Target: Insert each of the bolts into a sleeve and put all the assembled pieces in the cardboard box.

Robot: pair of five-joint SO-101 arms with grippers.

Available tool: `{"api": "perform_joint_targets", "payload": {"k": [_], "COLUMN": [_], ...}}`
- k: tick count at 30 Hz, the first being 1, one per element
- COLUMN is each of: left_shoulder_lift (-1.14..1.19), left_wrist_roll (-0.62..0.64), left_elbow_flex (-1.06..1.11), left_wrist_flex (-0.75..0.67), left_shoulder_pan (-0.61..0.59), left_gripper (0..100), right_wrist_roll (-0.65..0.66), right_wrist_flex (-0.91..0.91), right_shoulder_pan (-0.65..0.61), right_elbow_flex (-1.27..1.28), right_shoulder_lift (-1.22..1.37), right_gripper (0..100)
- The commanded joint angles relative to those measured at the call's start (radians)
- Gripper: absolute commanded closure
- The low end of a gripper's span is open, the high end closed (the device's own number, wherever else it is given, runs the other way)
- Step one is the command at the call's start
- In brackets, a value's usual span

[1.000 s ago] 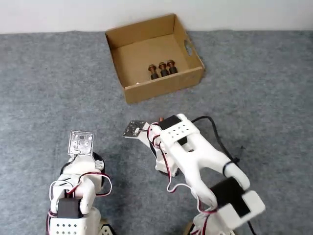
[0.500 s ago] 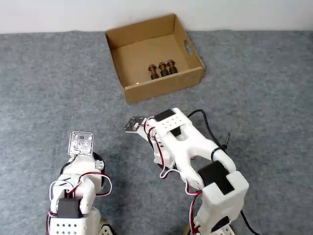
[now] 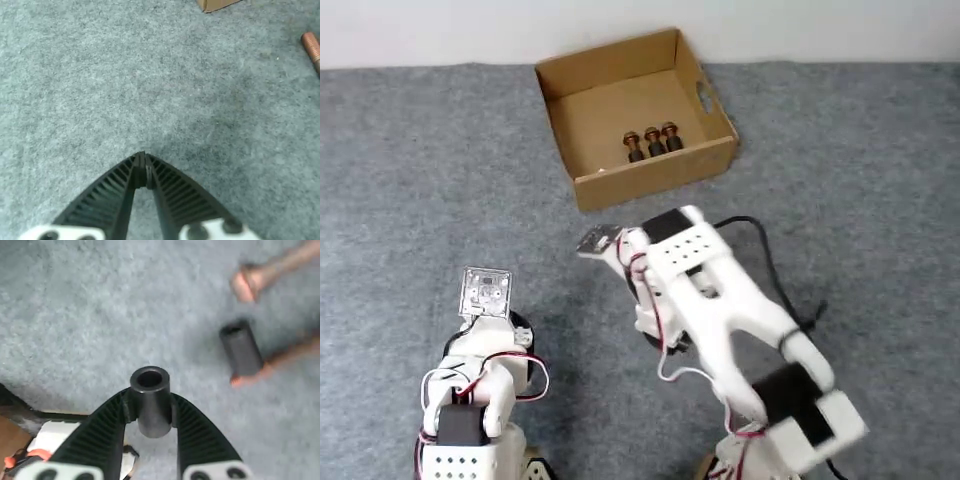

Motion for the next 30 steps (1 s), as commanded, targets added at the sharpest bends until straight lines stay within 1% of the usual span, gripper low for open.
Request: {"api": "perform_joint_targets", "payload": {"k": [1, 4, 8, 14, 16, 20, 22, 24, 27, 30], "left_shoulder_lift": [-0.003, -0.005, -0.008, -0.008, -0.008, -0.003, -0.002, 0.0, 0.021, 0.164], "left_wrist_roll": [-0.008, -0.008, -0.012, -0.008, -0.008, -0.006, -0.006, -0.006, 0.015, 0.069], "left_elbow_flex": [-0.002, -0.002, -0.002, -0.016, -0.048, -0.148, -0.2, -0.263, -0.34, -0.429], "left_wrist_flex": [-0.02, -0.02, -0.026, -0.026, -0.026, -0.02, -0.011, 0.011, 0.015, 0.015], "left_shoulder_pan": [-0.008, 0.0, 0.002, 0.032, 0.034, 0.04, 0.074, 0.133, 0.213, 0.245], "left_gripper": [100, 99, 99, 99, 99, 99, 99, 99, 99, 99], "right_wrist_roll": [-0.025, -0.086, -0.235, -0.384, -0.425, -0.591, -0.663, -0.686, -0.686, -0.684], "right_wrist_flex": [0.088, 0.145, 0.179, 0.191, 0.189, 0.191, 0.193, 0.185, 0.183, 0.182], "right_shoulder_pan": [0.082, 0.147, 0.243, 0.358, 0.39, 0.466, 0.518, 0.575, 0.654, 0.736], "right_elbow_flex": [-0.041, -0.041, -0.037, -0.034, -0.034, -0.003, 0.026, 0.06, 0.104, 0.164], "right_shoulder_lift": [-0.186, -0.325, -0.499, -0.684, -0.72, -0.769, -0.803, -0.846, -0.917, -1.003], "right_gripper": [98.8, 98.8, 98.7, 98.8, 98.8, 98.8, 98.9, 98.9, 98.9, 98.9]}}
